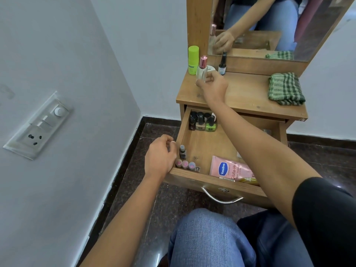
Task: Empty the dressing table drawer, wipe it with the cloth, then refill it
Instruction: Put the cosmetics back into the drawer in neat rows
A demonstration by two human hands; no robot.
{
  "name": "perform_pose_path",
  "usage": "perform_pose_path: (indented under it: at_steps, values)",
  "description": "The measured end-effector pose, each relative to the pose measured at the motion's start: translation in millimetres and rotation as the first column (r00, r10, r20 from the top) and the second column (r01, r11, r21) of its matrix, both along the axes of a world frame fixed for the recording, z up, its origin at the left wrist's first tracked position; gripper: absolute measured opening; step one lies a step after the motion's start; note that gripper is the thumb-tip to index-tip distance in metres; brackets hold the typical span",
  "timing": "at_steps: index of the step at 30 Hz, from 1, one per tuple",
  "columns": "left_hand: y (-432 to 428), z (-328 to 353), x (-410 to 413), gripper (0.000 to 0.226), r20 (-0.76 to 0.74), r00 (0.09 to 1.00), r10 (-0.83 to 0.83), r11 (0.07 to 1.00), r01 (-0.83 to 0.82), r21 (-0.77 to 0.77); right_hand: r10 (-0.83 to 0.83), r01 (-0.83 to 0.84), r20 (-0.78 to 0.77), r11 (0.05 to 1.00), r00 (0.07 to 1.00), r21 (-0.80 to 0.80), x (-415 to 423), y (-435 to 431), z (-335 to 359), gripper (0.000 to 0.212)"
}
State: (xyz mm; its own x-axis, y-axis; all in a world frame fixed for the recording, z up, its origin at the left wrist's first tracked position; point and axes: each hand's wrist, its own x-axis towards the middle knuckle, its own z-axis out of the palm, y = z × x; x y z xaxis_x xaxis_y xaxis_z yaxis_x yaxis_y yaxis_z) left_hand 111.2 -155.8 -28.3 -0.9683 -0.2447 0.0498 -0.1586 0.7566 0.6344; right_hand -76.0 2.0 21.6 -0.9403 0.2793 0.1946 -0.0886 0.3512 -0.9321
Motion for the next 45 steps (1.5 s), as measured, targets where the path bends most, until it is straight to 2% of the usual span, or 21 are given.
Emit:
perform_pose_path:
  at_steps: [4,10,16,25,30,45]
  values:
    - [-0.2,-1.3,-0.3,0.021,-0.008,1.0,0.0,1.0,0.0,0.005,0.171,-0.17,-0.07,0.985,0.983,0.02,43.4,11.2,-6.8,0.031]
    - [-0.3,-1.4,-0.7,0.02,-0.014,1.0,-0.004,1.0,0.004,-0.01,0.426,-0.445,0.138,0.881,0.894,0.164,115.5,34.3,-60.0,0.034]
    - [-0.3,0.9,0.0,0.02,0.001,1.0,-0.008,1.0,0.008,-0.01,0.515,-0.586,0.304,0.778,0.802,0.226,125.8,26.5,-88.5,0.024]
    - [-0.2,1.5,0.6,0.022,0.0,1.0,-0.012,1.0,0.012,-0.006,0.542,-0.625,0.374,0.766,0.752,0.146,132.1,19.2,-97.5,0.043]
    - [-0.8,0.5,0.7,0.024,-0.004,1.0,-0.007,1.0,0.007,-0.007,0.543,-0.642,0.377,0.734,0.751,0.221,137.6,16.8,-102.1,0.056]
    - [-1.5,-0.3,-0.1,0.02,-0.019,1.0,-0.023,1.0,0.023,-0.017,0.551,-0.642,0.336,0.703,0.764,0.307,137.3,3.2,-102.1,0.04]
